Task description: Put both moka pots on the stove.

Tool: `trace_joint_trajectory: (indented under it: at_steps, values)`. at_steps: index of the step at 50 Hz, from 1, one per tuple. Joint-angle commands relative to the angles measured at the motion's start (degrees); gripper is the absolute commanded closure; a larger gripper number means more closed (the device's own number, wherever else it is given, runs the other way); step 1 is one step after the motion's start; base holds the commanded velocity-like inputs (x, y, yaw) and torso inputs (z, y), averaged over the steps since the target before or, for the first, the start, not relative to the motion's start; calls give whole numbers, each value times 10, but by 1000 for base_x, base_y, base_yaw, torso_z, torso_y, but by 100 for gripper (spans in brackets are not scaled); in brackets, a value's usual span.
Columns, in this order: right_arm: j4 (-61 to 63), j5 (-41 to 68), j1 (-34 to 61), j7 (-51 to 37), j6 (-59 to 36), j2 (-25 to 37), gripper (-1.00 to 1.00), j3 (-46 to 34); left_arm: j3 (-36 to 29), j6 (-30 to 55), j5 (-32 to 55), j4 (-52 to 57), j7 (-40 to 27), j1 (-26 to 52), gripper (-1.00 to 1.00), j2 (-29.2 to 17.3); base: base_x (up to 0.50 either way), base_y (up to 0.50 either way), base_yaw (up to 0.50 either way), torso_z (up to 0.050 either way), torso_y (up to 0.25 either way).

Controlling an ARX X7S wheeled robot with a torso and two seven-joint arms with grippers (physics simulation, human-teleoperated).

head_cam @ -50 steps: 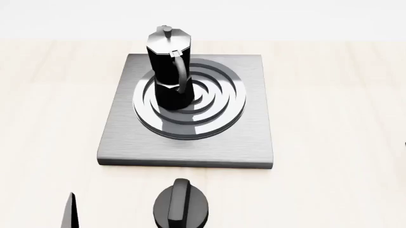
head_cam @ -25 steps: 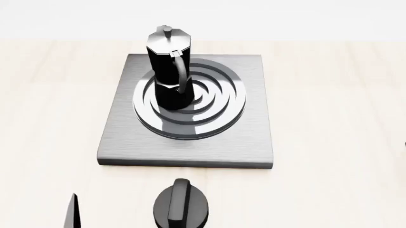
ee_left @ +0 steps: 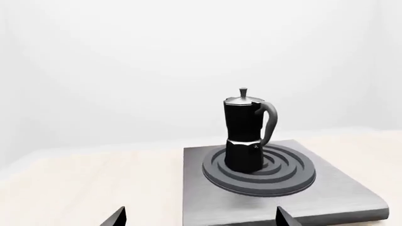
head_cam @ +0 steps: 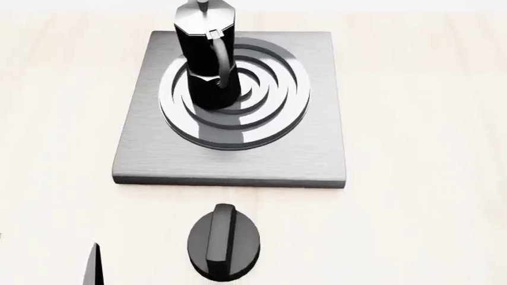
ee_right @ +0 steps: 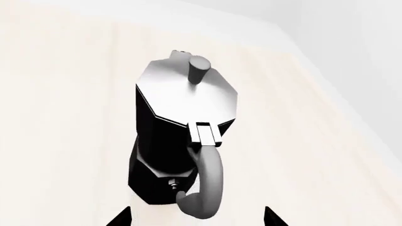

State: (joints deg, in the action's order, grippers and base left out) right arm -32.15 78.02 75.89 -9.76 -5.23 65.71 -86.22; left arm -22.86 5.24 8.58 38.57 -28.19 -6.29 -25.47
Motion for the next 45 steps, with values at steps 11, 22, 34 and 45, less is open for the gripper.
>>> trace_joint_trajectory:
  at_steps: [11, 22, 34, 45]
  values:
    - [-70, 1, -34, -4, 63, -48, -100, 15, -6, -5, -3, -3, -2, 2, -100, 1, 0, 0, 0, 0, 0]
    - [-253, 3, -58, 71, 105, -147, -100, 25, -6, -11, -2, -6, -2, 1, -100, -1, 0, 0, 0, 0, 0]
    - [-428, -7, -78, 146, 139, -230, 100, 62, -9, -12, -2, -10, -3, 3, -100, -1, 0, 0, 0, 0, 0]
    - [-428, -43, -83, 151, 137, -231, 100, 103, -10, -5, -3, -2, -5, 4, -100, -2, 0, 0, 0, 0, 0]
